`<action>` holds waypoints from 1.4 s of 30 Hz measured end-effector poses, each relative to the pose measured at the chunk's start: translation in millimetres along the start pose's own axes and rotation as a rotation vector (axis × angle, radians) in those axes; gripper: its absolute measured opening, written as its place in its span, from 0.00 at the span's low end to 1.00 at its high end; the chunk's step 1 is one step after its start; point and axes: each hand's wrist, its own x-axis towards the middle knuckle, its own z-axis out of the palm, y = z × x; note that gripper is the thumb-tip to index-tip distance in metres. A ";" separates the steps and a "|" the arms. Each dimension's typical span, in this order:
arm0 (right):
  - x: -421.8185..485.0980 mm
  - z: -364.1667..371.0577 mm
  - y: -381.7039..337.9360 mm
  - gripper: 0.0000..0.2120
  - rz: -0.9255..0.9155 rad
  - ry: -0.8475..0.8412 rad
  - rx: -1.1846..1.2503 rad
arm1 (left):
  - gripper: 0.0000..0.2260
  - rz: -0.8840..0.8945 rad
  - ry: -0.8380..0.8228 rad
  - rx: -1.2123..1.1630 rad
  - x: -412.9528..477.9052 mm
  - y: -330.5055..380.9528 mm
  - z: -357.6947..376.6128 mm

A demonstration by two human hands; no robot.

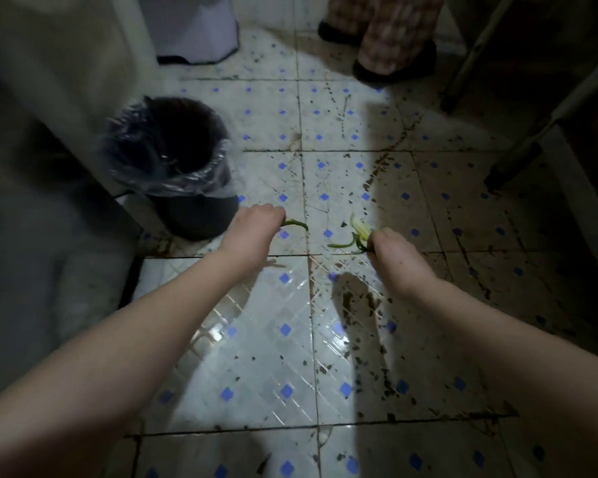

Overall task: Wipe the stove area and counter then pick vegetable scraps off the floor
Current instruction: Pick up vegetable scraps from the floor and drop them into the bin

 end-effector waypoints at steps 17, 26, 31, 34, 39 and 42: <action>145.0 -70.3 -143.9 0.04 -0.266 0.222 0.139 | 0.16 -0.387 0.270 0.098 5.2 -124.9 -100.2; 175.8 -61.9 -192.1 0.03 -0.347 0.188 0.111 | 0.17 -0.461 0.270 -0.065 -17.3 -137.8 -83.4; 187.7 -58.9 -220.0 0.02 -0.361 0.194 0.153 | 0.17 -0.543 0.301 -0.106 -39.2 -120.8 -66.6; 190.2 -59.3 -229.4 0.11 -0.380 0.175 0.171 | 0.14 -0.535 0.294 -0.079 -48.7 -116.3 -59.9; 177.4 -56.3 -215.8 0.16 -0.398 0.185 0.126 | 0.15 -0.476 0.290 -0.002 -52.6 -109.7 -64.9; 159.5 -51.2 -194.5 0.12 -0.388 0.199 0.059 | 0.16 -0.426 0.290 0.019 -47.8 -96.4 -69.4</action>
